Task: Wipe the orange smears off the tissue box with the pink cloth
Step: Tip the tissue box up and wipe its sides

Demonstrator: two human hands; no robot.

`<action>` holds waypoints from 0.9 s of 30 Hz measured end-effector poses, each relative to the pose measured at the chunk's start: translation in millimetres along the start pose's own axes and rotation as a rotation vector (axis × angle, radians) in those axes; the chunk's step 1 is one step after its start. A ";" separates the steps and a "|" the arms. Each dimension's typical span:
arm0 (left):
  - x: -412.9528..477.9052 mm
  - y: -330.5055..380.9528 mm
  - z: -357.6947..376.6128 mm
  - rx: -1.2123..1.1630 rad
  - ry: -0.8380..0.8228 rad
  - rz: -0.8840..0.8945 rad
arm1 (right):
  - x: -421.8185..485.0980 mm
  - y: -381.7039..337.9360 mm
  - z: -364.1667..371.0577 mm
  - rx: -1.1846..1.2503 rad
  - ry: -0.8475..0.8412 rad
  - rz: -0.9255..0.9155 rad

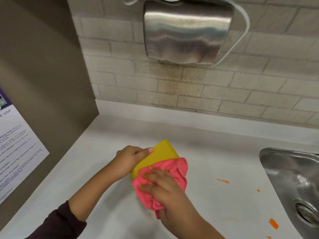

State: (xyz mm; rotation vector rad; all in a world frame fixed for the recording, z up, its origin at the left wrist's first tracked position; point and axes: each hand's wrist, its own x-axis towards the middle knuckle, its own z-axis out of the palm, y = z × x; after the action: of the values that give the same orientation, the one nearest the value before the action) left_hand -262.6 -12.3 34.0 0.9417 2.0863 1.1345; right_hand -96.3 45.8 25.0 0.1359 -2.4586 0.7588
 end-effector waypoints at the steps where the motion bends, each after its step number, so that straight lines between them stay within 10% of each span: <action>1: -2.5 -2.2 -2.3 -0.027 -0.004 0.002 | -4.9 2.4 -0.7 0.087 -0.055 -0.019; 5: -14.4 -16.4 -13.3 -0.133 0.020 0.074 | -53.3 14.0 -15.9 0.168 -0.165 0.125; 12: -46.3 -54.8 -21.9 -0.032 -0.199 0.013 | -68.8 46.7 -45.6 0.940 0.757 0.783; 16: -61.5 -73.2 -11.7 0.491 -0.229 0.153 | -67.0 54.5 -42.7 1.164 0.803 0.977; 27: -82.6 -70.0 25.9 0.973 0.031 -0.055 | -68.2 47.0 -19.2 1.163 0.723 1.009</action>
State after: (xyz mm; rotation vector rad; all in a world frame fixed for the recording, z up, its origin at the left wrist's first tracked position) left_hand -216.4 -93.5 -26.5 1.2487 2.6844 0.0230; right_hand -41.6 91.1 -21.7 -0.8451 -1.0302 2.0924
